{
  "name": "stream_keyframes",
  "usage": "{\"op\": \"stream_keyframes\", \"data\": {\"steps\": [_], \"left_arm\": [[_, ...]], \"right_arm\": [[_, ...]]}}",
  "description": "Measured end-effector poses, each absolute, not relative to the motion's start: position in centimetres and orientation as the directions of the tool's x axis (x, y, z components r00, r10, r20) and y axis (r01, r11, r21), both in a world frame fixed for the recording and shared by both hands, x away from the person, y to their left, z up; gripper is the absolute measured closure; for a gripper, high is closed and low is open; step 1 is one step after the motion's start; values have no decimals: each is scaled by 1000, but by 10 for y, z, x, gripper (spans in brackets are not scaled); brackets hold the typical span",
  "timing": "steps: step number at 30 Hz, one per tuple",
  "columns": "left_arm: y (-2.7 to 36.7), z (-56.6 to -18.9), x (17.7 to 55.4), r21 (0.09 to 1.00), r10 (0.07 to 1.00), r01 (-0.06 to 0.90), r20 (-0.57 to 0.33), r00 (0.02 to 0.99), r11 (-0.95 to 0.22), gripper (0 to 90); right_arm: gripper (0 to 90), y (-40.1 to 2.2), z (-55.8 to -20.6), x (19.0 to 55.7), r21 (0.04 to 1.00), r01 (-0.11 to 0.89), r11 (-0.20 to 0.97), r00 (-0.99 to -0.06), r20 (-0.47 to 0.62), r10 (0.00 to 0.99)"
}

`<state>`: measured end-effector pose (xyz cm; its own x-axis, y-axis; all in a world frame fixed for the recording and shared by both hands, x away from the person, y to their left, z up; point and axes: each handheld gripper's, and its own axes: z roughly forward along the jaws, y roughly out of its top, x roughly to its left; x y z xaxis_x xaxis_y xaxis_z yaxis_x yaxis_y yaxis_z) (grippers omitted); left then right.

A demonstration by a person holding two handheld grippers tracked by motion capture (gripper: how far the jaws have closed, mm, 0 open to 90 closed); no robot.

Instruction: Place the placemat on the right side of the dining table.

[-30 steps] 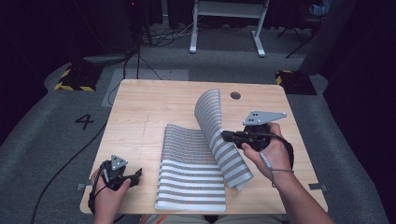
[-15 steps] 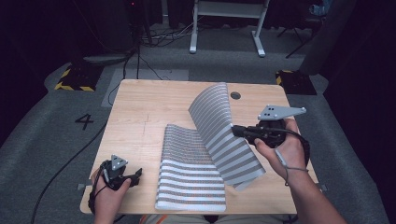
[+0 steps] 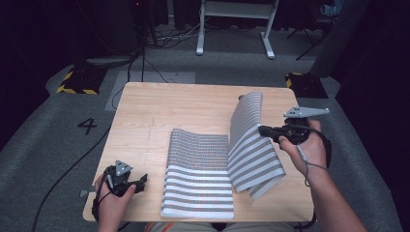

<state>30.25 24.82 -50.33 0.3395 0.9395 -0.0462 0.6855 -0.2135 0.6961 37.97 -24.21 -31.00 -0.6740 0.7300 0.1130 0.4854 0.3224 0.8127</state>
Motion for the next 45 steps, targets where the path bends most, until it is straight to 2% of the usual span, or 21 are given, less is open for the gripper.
{"op": "stream_keyframes", "data": {"steps": [23, 33, 37, 41, 42, 45], "left_arm": [[247, -503, 303, 698, 943, 684, -41, 331, -210, 210], [247, -503, 303, 698, 943, 686, -44, 329, -207, 210], [247, -503, 303, 697, 944, 686, -42, 328, -207, 211], [247, -503, 303, 697, 944, 687, -41, 326, -207, 210], [247, -503, 303, 697, 945, 687, -41, 326, -207, 210], [246, -503, 303, 697, 944, 686, -41, 327, -207, 210]], "right_arm": [[900, -329, -325, 411, 768, 566, 299, -499, 31, 866], [892, -370, -364, 433, 733, 622, 275, -417, 12, 909], [851, -380, -381, 440, 715, 639, 283, -382, -25, 924], [717, -382, -392, 441, 714, 607, 348, -368, -136, 920], [684, -383, -392, 441, 725, 596, 344, -361, -141, 922], [669, -384, -392, 439, 744, 577, 337, -362, -137, 922]]}}
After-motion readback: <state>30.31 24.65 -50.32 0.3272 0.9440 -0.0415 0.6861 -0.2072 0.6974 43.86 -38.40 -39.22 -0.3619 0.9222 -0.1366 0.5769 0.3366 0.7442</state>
